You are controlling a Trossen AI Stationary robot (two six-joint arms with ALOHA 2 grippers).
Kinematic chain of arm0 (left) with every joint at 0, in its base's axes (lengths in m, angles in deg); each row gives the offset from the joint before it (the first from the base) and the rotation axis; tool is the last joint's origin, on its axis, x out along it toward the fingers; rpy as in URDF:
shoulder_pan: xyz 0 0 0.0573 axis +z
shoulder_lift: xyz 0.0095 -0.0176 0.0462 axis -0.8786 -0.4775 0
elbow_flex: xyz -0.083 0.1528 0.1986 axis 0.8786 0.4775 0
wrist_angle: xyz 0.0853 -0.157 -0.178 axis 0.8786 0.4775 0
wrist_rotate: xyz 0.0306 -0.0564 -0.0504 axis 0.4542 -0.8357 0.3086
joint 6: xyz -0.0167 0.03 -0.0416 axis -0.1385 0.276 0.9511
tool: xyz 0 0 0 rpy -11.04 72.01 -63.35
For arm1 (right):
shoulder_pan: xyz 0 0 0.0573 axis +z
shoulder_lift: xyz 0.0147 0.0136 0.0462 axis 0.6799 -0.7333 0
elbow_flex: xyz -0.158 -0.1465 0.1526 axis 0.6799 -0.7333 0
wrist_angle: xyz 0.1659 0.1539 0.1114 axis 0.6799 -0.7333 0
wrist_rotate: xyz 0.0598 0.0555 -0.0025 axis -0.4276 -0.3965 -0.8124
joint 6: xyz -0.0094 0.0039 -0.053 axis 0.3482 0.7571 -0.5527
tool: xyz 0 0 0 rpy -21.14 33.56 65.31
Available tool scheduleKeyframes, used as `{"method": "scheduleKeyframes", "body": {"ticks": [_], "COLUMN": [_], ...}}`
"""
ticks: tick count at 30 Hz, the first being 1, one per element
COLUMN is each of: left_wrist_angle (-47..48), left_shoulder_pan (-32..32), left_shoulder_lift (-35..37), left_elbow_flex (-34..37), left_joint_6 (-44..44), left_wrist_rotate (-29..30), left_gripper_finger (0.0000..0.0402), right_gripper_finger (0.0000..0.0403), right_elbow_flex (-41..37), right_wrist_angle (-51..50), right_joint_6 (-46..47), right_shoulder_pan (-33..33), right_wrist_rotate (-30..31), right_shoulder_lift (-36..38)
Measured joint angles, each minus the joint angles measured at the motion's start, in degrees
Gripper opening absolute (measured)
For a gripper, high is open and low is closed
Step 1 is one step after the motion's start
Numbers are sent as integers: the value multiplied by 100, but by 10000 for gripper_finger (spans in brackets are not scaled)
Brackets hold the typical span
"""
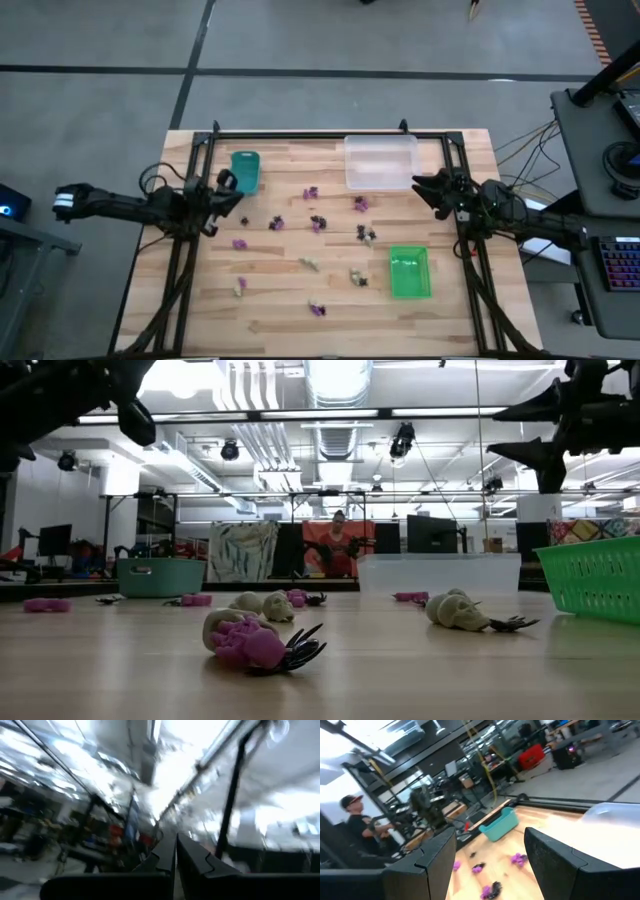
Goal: Sort Halloween decoration
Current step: Put the white skull toy into the green bin
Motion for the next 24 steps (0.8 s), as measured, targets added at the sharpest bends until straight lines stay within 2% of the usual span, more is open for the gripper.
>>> {"method": "scheduleKeyframes", "body": {"ticks": [5, 15, 19, 24], "left_wrist_angle": [-553, -1142, -1142, -1149], "left_shoulder_pan": [-6, -6, -6, -6], "left_shoulder_lift": [-535, -1466, -1682, -1786], "left_elbow_flex": [0, 0, 0, 0], "left_joint_6": [137, 155, 148, -162], "left_wrist_rotate": [112, 444, 445, 455], "left_gripper_finger": [0, 0, 0, 0], "right_gripper_finger": [226, 226, 226, 226], "right_elbow_flex": [-2, 1, 212, 832], "right_wrist_angle": [341, 651, 355, -420], "right_joint_6": [137, 524, 623, 760], "right_shoulder_pan": [6, -9, -9, -7], "right_wrist_rotate": [-233, 116, 269, 265], "right_shoulder_lift": [-504, -1903, -2430, -3140]}}
